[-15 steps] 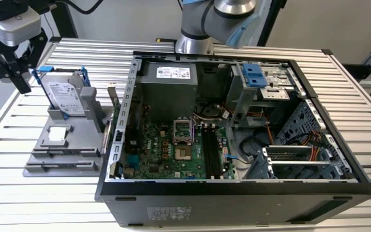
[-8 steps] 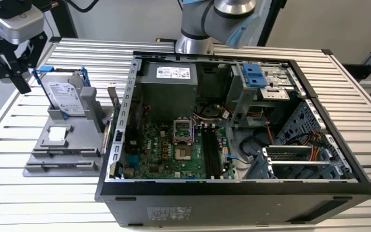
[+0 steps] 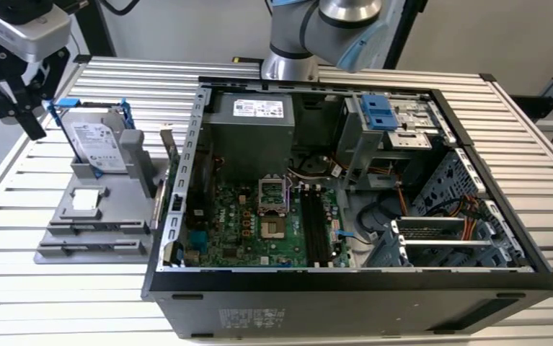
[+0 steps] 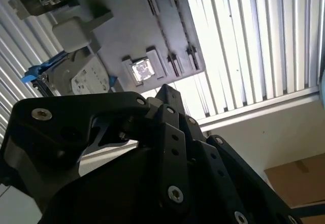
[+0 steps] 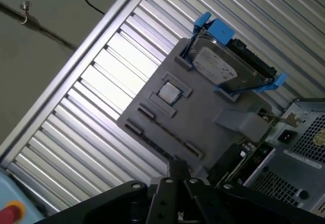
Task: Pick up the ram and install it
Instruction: 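Pick up the ram and move it above insertion slot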
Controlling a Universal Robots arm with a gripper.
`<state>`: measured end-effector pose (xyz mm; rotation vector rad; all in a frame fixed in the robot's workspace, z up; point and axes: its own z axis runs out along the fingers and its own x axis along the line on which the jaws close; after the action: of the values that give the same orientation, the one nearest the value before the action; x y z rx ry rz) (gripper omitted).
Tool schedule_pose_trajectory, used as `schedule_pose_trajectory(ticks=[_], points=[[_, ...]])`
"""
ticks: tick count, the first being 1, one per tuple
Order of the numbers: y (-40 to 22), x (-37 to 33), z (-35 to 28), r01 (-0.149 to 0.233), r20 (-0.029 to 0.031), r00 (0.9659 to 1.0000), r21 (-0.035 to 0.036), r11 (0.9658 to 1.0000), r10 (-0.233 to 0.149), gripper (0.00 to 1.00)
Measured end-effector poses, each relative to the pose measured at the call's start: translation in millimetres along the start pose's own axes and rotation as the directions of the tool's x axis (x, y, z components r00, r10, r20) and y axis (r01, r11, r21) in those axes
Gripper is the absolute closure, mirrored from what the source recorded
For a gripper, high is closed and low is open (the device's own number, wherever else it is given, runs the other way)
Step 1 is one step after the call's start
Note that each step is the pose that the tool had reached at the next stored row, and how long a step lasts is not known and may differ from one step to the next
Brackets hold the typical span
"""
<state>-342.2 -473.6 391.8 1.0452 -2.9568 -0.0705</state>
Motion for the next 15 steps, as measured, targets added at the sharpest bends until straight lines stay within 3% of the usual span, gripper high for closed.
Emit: schedule_pose_trajectory(ticks=[7, 15], points=[[0.0, 0.0, 0.0, 0.063, -0.0027, 0.998, -0.0008, 0.998, -0.063, 1.0], [0.0, 0.0, 0.0, 0.137, -0.006, 0.9905, -0.0019, 0.9905, -0.137, 1.0]])
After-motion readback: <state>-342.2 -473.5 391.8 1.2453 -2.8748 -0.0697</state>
